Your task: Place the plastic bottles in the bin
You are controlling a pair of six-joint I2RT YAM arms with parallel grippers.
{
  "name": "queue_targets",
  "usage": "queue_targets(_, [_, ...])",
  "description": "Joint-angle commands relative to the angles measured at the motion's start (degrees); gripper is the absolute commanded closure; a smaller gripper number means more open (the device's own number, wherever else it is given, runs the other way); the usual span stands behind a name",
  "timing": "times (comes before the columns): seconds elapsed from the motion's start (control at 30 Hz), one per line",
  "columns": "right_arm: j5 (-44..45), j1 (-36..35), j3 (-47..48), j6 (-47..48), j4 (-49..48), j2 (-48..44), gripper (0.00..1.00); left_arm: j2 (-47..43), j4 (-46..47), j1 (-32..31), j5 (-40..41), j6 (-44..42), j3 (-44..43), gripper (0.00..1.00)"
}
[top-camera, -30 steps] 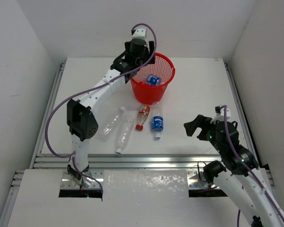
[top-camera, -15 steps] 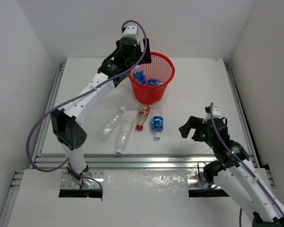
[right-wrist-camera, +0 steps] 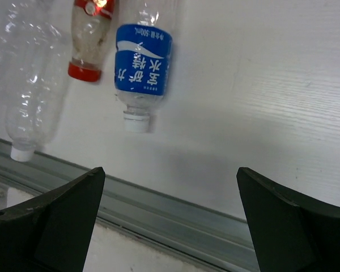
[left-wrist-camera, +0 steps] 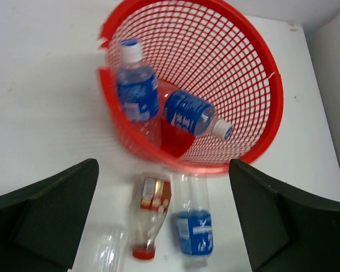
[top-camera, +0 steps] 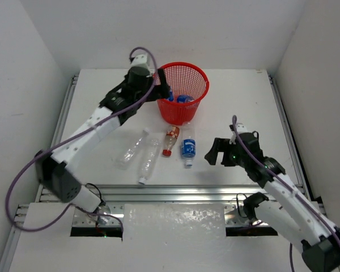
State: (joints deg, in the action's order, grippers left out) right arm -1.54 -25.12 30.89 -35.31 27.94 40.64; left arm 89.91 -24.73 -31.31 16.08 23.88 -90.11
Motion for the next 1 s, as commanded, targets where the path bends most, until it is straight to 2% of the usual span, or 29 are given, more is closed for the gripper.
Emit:
queue_targets(0.0, [-4.61, -1.49, 2.94, 0.77, -6.84, 8.38, 0.01, -15.18, -1.54, -0.07, 4.57, 6.96, 6.94, 0.03])
queue_targets(0.17, [0.65, -7.04, 6.01, -0.72, -14.48, 20.86, 0.01, -34.86, -4.79, 0.02, 5.80, 8.38, 25.28, 0.02])
queue_targets(0.23, [1.45, -8.45, 6.72, -1.25, -18.25, 26.31, 0.01, -41.61, -6.29, 0.11, 7.91, 7.77, 30.05, 0.02])
queue_targets(0.3, [3.64, -9.15, 7.69, -1.51, -22.12, 31.65, 0.01, -47.16, -8.22, 0.11, 9.49, 6.89, 32.53, 0.00])
queue_targets(0.47, [7.33, -9.33, 12.86, -1.34, -26.00, 43.45, 0.01, -54.13, -8.49, 0.02, 8.89, 4.86, 38.60, 0.00])
queue_targets(0.57, [7.43, -9.33, 12.79, 0.15, -30.12, 48.03, 0.14, -55.19, -8.14, 0.02, 7.92, 4.34, 40.71, 0.00])
queue_targets(0.6, [7.26, -9.33, 12.44, 0.50, -31.71, 48.65, 0.25, -54.84, -8.05, 0.02, 7.57, 4.25, 41.06, 0.00])
queue_targets(0.67, [6.82, -9.33, 9.82, 0.77, -34.26, 48.74, 0.34, -54.05, -7.53, 0.02, 6.08, 4.07, 41.68, 0.00])
queue_targets(0.7, [6.38, -9.24, 8.67, 0.77, -36.27, 48.48, 0.43, -53.09, -7.26, 0.11, 5.20, 3.90, 41.50, 0.00])
queue_targets(0.77, [6.29, -9.33, 6.20, 1.64, -37.52, 46.99, 0.55, -52.21, -6.47, 0.02, 2.75, 3.81, 41.24, 0.01])
queue_targets(0.83, [8.57, -9.33, 4.01, 1.21, -35.69, 45.15, 0.69, -51.50, -5.16, 0.02, 1.07, 3.98, 41.24, 0.00])
queue_targets(0.93, [10.41, -9.42, -1.95, -0.98, -33.49, 36.47, 0.74, -51.41, -2.36, 0.11, -3.14, 5.73, 42.20, 0.00])
queue_targets(0.97, [10.24, -9.42, -3.46, -2.03, -33.13, 30.09, 0.74, -51.41, -0.86, 0.11, -7.68, 6.09, 42.99, 0.00])
